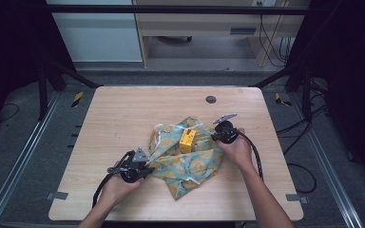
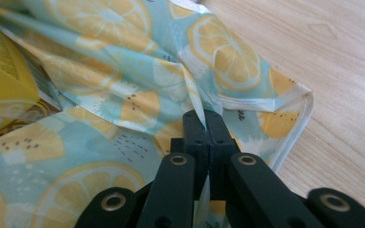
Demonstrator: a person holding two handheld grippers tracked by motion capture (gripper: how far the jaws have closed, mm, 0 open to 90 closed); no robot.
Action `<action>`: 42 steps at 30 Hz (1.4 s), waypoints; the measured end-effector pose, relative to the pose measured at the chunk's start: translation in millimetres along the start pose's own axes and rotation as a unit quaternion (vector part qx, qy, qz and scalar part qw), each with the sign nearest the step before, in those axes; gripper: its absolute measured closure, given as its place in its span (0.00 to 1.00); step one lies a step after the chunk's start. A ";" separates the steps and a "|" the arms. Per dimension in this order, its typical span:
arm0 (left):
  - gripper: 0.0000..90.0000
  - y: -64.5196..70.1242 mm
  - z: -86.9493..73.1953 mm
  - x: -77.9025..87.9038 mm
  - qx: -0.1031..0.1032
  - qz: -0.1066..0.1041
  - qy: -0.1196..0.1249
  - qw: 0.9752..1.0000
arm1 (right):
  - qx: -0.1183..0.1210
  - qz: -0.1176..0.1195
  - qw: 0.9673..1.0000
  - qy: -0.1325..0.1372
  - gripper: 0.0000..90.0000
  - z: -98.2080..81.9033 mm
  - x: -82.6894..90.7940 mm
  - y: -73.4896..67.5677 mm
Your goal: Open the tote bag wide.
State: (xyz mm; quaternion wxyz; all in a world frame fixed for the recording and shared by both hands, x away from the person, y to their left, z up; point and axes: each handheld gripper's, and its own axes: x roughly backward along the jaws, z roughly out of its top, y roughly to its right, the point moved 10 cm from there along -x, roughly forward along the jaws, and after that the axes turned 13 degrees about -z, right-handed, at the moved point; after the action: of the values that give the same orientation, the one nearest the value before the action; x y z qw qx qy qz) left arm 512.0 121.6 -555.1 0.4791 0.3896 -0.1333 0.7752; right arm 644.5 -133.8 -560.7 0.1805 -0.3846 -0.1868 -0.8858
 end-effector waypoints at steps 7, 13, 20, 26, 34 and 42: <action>0.42 14.3 41.0 15.4 -0.029 0.008 0.088 0.996 | -0.004 -0.041 0.997 0.066 0.29 22.9 29.7 5.7; 0.22 21.4 65.2 29.0 -0.041 0.009 0.132 0.990 | -0.014 -0.055 0.993 0.108 0.16 33.9 60.1 10.3; 0.14 9.9 77.3 56.9 -0.017 0.031 0.170 0.985 | -0.038 -0.057 0.987 0.145 0.13 33.9 92.7 16.8; 0.12 -16.2 64.3 76.0 0.011 0.060 0.169 0.984 | -0.051 -0.064 0.984 0.158 0.10 18.2 109.7 21.7; 0.10 -63.5 12.3 99.2 0.056 0.115 0.141 0.982 | -0.082 -0.077 0.981 0.156 0.09 -27.9 119.5 23.8; 0.07 -94.1 -37.5 105.7 0.085 0.150 0.112 0.979 | -0.129 -0.101 0.980 0.111 0.13 -66.8 112.9 30.4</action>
State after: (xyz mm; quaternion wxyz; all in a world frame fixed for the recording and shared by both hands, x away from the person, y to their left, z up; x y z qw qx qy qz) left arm 548.7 258.5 -518.2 0.3340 0.3151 -0.0692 0.8857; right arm 545.5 -211.3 -512.7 0.0586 -0.2828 -0.0874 -0.9534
